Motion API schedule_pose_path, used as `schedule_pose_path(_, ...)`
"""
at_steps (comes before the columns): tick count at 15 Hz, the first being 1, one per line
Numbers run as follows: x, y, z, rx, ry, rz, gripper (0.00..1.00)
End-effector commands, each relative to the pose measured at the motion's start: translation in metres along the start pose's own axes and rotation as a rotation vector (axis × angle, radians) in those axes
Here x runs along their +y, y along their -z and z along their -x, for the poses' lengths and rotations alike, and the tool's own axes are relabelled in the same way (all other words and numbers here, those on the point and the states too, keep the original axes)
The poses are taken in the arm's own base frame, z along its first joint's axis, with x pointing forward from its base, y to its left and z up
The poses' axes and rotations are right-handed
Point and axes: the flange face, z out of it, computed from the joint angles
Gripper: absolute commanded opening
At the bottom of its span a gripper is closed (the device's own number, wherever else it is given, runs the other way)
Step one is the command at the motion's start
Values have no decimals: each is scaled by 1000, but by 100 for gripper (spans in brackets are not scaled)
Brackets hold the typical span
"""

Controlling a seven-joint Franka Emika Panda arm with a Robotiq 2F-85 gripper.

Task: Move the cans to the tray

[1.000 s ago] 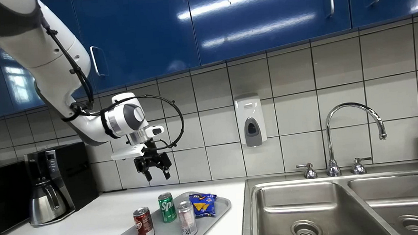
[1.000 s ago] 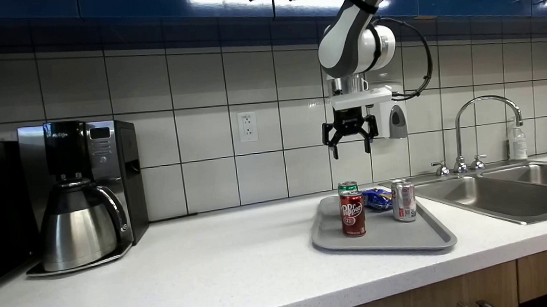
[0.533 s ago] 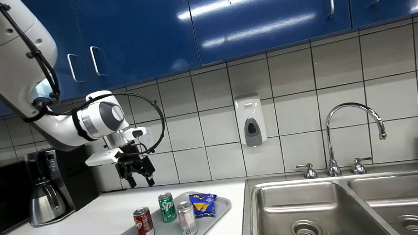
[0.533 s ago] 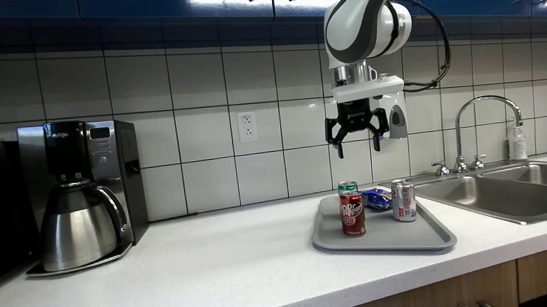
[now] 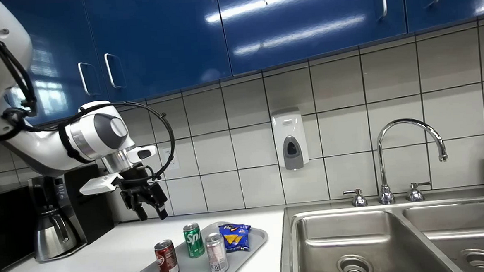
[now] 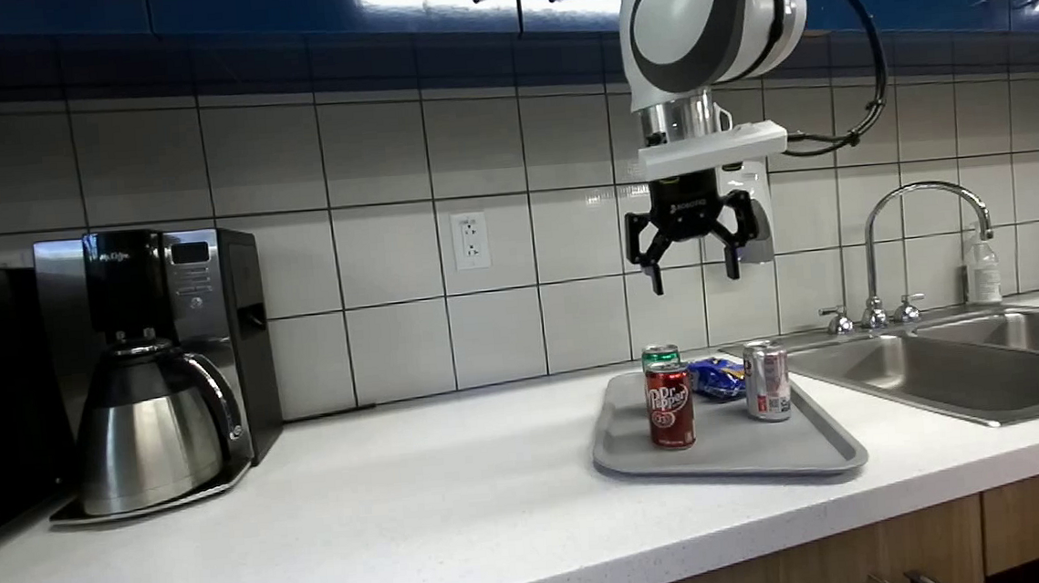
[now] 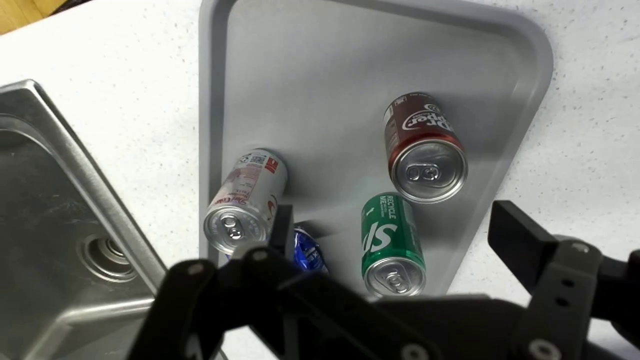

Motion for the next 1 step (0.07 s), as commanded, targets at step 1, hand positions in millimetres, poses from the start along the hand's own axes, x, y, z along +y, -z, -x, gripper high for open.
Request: schedule_pose_path(1, 1, 0, 0, -1, -1, 1, 100)
